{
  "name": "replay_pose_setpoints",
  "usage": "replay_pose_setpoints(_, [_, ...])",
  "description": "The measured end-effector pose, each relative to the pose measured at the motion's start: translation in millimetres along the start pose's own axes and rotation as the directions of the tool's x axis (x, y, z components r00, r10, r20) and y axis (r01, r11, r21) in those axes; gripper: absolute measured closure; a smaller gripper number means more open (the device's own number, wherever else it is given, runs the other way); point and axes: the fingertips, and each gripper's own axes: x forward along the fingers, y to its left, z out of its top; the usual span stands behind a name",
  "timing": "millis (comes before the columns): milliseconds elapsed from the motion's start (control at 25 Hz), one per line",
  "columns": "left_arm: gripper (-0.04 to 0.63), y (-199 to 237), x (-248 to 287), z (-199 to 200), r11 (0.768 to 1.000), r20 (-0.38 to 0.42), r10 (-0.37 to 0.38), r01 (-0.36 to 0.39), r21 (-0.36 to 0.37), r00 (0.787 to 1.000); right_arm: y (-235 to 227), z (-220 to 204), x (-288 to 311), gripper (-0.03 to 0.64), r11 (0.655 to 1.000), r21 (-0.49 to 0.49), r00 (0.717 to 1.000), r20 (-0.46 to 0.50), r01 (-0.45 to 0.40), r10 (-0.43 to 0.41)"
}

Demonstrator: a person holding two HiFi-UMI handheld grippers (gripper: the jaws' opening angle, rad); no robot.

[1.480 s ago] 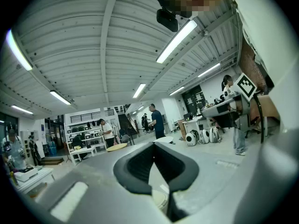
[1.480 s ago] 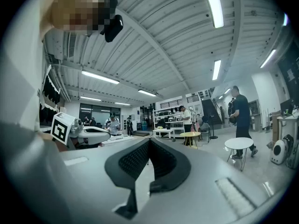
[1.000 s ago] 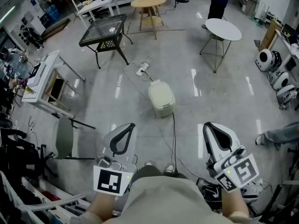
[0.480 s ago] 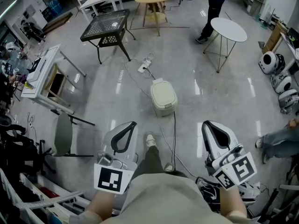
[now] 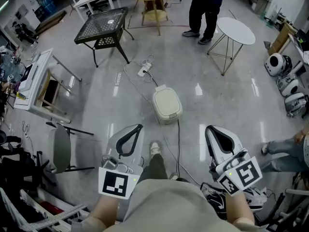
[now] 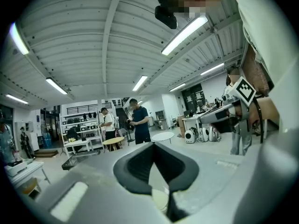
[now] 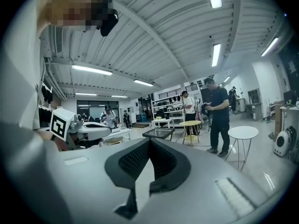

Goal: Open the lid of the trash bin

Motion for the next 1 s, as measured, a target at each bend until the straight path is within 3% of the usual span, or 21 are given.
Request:
replay_pose_setpoints(560, [0.594, 138.1, 108.5, -50.0, 0.99, -0.062, -0.125, 0.12, -0.077, 0.99, -38.1, -15.7, 167.8, 0.614, 0.993, 0.004, 0.983, -0.146, 0.114, -0.112])
replay_pose_setpoints(1000, [0.594, 169.8, 168.3, -104.5, 0.978, -0.134, -0.185, 0.169, -0.124, 0.973, -82.3, -69.5, 230.9, 0.614, 0.985, 0.044, 0.953, -0.263, 0.168, -0.151])
